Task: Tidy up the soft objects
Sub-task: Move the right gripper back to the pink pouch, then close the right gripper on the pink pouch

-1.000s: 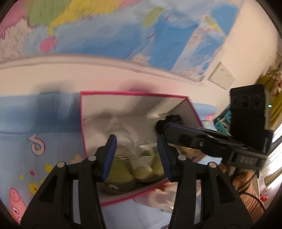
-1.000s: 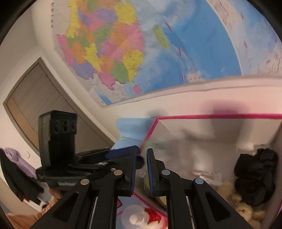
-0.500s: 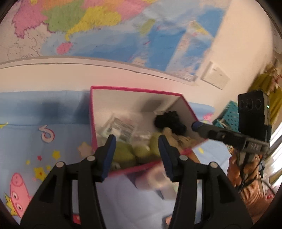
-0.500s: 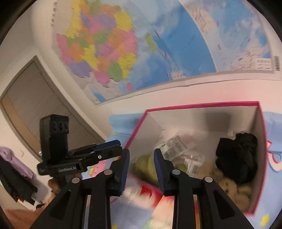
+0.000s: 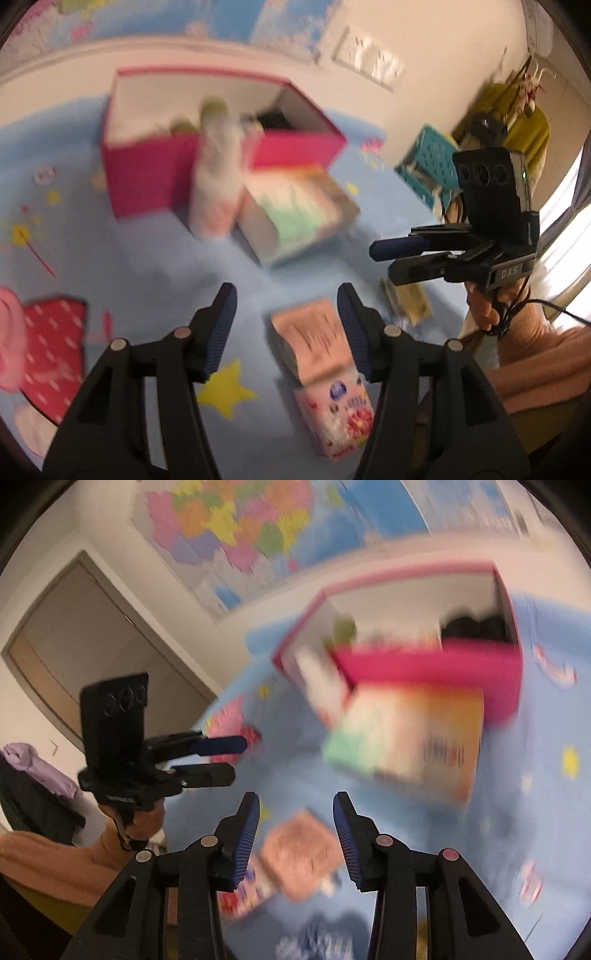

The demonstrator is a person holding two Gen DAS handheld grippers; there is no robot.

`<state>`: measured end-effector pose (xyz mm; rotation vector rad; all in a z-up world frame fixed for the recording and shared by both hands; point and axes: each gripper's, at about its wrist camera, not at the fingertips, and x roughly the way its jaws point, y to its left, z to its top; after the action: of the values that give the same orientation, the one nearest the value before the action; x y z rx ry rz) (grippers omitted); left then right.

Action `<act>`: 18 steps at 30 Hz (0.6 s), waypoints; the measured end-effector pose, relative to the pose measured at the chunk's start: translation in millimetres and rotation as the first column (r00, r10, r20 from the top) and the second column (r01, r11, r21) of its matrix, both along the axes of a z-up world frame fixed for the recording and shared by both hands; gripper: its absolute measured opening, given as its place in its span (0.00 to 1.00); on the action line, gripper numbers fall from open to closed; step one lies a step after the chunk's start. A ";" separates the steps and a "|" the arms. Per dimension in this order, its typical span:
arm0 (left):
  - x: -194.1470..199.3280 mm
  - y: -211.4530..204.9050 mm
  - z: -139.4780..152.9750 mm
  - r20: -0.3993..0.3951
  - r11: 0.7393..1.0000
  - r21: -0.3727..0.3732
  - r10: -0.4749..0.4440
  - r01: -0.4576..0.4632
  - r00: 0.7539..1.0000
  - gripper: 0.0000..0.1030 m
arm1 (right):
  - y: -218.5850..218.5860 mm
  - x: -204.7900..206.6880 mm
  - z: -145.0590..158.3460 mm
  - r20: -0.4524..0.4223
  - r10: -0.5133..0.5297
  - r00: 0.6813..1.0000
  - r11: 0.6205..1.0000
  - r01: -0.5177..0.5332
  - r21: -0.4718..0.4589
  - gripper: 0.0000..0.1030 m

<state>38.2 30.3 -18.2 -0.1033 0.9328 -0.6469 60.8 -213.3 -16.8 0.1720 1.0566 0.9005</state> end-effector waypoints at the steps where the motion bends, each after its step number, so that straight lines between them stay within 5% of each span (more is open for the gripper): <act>1: -4.2 -3.8 -5.2 -0.009 1.000 0.005 -0.011 0.011 1.000 0.56 | 0.4 -5.2 -7.4 -0.019 -0.003 1.000 1.000 0.002 -0.017 0.41; 11: -24.1 -14.7 -35.2 -0.092 1.000 0.017 -0.015 0.017 0.996 0.56 | 23.5 -21.6 -46.7 -0.048 -0.032 0.998 0.988 0.025 -0.150 0.41; 17: -24.5 -18.3 -42.3 -0.100 1.000 0.020 -0.022 0.024 0.995 0.55 | 21.6 -22.3 -54.1 -0.062 -0.064 0.996 0.991 0.056 -0.124 0.41; 18: -23.2 -18.9 -42.8 -0.103 0.999 0.020 -0.027 0.030 0.994 0.48 | 21.2 -23.6 -54.0 -0.061 -0.068 0.996 0.991 0.060 -0.117 0.41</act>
<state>15.0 11.4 -61.0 -0.1053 1.0420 -0.6629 37.1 -192.1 -70.9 0.1385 1.1541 0.7781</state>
